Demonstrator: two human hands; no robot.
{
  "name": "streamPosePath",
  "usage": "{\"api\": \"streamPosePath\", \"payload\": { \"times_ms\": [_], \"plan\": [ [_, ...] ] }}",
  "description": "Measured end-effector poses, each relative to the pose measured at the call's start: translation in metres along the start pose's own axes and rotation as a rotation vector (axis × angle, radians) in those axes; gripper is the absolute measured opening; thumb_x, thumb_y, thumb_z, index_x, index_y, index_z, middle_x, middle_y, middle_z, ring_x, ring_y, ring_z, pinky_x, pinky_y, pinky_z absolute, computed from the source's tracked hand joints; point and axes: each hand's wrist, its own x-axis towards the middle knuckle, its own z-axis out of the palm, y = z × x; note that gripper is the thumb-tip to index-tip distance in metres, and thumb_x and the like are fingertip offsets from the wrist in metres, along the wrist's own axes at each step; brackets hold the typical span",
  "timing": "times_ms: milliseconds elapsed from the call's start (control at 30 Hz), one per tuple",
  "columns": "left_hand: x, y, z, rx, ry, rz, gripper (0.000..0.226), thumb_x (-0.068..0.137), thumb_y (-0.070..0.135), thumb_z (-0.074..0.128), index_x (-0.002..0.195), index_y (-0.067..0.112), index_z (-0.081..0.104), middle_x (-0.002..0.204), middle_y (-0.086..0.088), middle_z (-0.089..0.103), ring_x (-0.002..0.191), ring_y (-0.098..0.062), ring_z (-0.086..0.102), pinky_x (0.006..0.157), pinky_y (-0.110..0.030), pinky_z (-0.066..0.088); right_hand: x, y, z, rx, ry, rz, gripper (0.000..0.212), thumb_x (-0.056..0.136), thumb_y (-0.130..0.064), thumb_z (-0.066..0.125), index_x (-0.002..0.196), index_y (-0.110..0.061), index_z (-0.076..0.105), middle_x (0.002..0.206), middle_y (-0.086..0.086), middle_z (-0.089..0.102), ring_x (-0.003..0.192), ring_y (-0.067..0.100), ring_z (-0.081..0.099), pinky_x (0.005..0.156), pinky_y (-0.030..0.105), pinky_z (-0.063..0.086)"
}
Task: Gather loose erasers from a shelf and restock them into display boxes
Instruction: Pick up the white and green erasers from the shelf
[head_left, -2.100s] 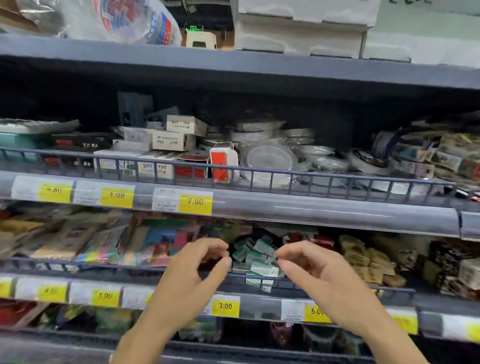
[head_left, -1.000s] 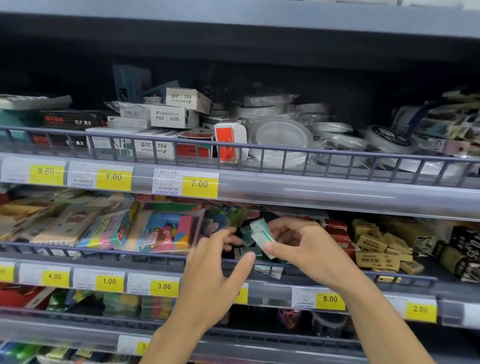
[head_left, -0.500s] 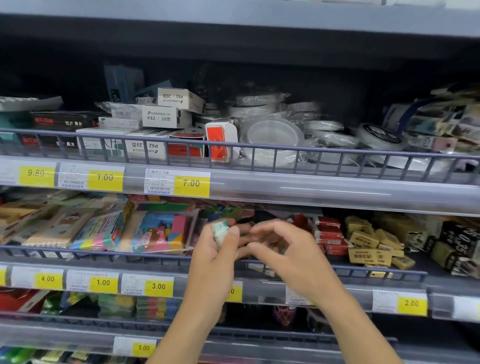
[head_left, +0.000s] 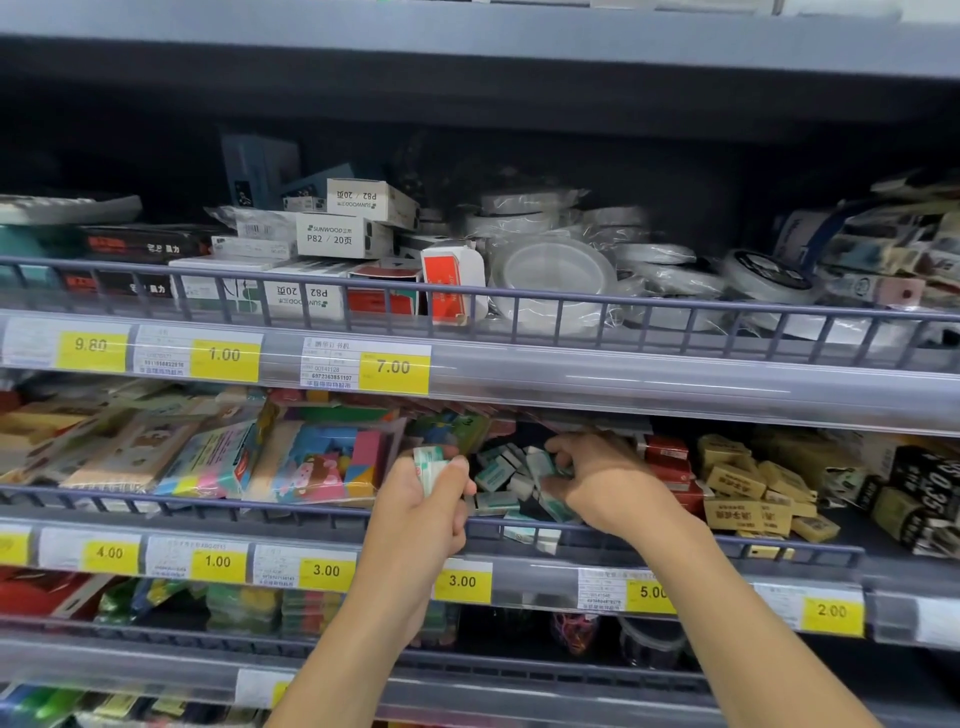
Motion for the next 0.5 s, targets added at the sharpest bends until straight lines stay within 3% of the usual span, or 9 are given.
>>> {"api": "streamPosePath", "payload": {
  "times_ms": [133,267,400,500],
  "plan": [
    [0.0,0.003,0.002,-0.027,-0.002,-0.024,0.016,0.105,0.024,0.059,0.102,0.008,0.056,0.056,0.008,0.049,0.046,-0.007,0.039,0.043,-0.019,0.034,0.006,-0.009,0.0,0.044,-0.06,0.019,0.056,0.089,-0.039,0.069,0.14,-0.023,0.052,0.121,-0.002,0.062,0.099,0.019,0.059,0.082,0.027,0.048],
    [-0.001,0.005,0.002,-0.034,-0.02,-0.044,0.016,0.104,0.024,0.06,0.102,0.009,0.055,0.055,0.009,0.048,0.046,-0.006,0.039,0.046,-0.019,0.035,0.008,-0.015,0.003,0.028,-0.045,0.03,0.039,0.086,-0.038,0.07,0.119,-0.021,0.06,0.101,-0.004,0.061,0.088,0.018,0.06,0.074,0.028,0.051],
    [-0.002,0.005,-0.002,-0.034,-0.029,-0.053,0.019,0.102,0.027,0.062,0.105,0.009,0.055,0.06,0.007,0.047,0.049,-0.008,0.038,0.05,-0.02,0.038,0.008,-0.016,0.008,0.113,-0.002,-0.029,0.034,0.083,-0.035,0.072,0.104,-0.039,0.046,0.104,-0.01,0.061,0.091,0.016,0.06,0.076,0.03,0.051],
    [-0.004,0.004,-0.005,-0.045,-0.043,-0.056,0.031,0.098,0.035,0.067,0.114,0.011,0.052,0.064,0.007,0.045,0.051,-0.008,0.039,0.055,-0.016,0.045,0.002,-0.016,0.009,0.374,0.109,-0.06,0.03,0.084,-0.022,0.076,0.097,-0.039,0.055,0.104,-0.009,0.067,0.091,0.015,0.065,0.08,0.031,0.056]
  ]
}}
